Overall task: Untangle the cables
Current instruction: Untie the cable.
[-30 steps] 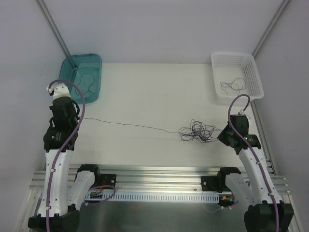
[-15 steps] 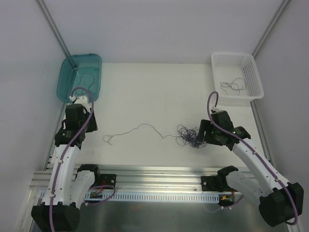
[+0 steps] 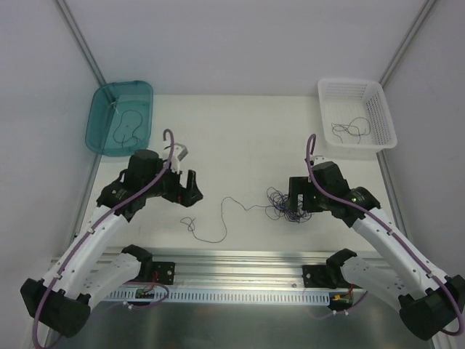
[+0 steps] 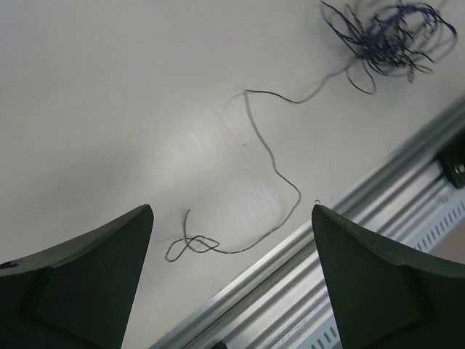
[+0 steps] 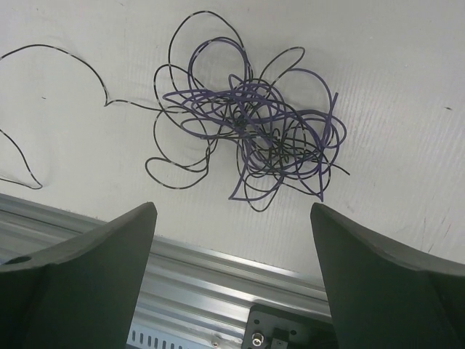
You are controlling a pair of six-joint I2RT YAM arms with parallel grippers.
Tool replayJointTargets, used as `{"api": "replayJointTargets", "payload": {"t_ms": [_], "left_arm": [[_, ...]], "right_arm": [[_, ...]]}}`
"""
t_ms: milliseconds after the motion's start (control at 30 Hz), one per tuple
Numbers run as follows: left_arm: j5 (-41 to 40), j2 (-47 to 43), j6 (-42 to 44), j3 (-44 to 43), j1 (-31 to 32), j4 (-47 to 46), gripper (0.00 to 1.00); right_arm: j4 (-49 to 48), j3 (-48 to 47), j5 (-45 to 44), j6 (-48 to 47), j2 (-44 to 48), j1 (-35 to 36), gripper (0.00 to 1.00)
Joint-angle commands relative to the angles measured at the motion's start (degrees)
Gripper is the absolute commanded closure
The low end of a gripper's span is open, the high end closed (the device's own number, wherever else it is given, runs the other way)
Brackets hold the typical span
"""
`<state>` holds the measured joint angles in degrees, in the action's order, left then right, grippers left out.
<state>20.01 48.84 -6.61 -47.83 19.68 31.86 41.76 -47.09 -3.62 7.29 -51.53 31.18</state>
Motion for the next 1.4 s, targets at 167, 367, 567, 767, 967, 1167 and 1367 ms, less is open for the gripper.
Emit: {"api": "replayJointTargets", "payload": {"t_ms": [167, 367, 567, 767, 967, 1167, 1367], "left_arm": [[-7.3, 17.3, 6.1, -7.2, 22.9, -13.6, 0.06], [-9.0, 32.8, 11.8, -11.0, 30.1, -23.0, 0.09], [-8.4, 46.0, 15.4, -15.3, 31.9, -27.1, 0.22], [-6.7, 53.6, 16.2, -17.8, 33.2, -29.9, 0.38], [-5.0, 56.5, 13.7, -16.9, 33.8, -31.7, 0.6], [-4.6, 54.5, 11.5, -13.4, 33.8, -35.1, 0.93], [-6.0, 48.6, 9.7, -10.0, 33.8, -36.0, 1.0]], "right_arm": [[0.3, -0.1, -0.7, -1.7, 0.7, 0.6, 0.04], [-0.5, 1.1, -0.5, -1.1, 1.4, 0.6, 0.01], [-2.2, 2.7, 0.8, -0.5, 2.0, 0.6, 0.01], [-5.2, 4.5, 1.4, 1.0, 1.3, 0.5, 0.01], [-8.7, 6.0, 1.6, 3.0, -0.6, 0.5, 0.01], [-13.5, 8.2, 1.8, 5.0, -4.0, 0.6, 0.01], [-16.4, 7.7, 0.7, 6.6, -12.4, 0.5, 0.02]]}}
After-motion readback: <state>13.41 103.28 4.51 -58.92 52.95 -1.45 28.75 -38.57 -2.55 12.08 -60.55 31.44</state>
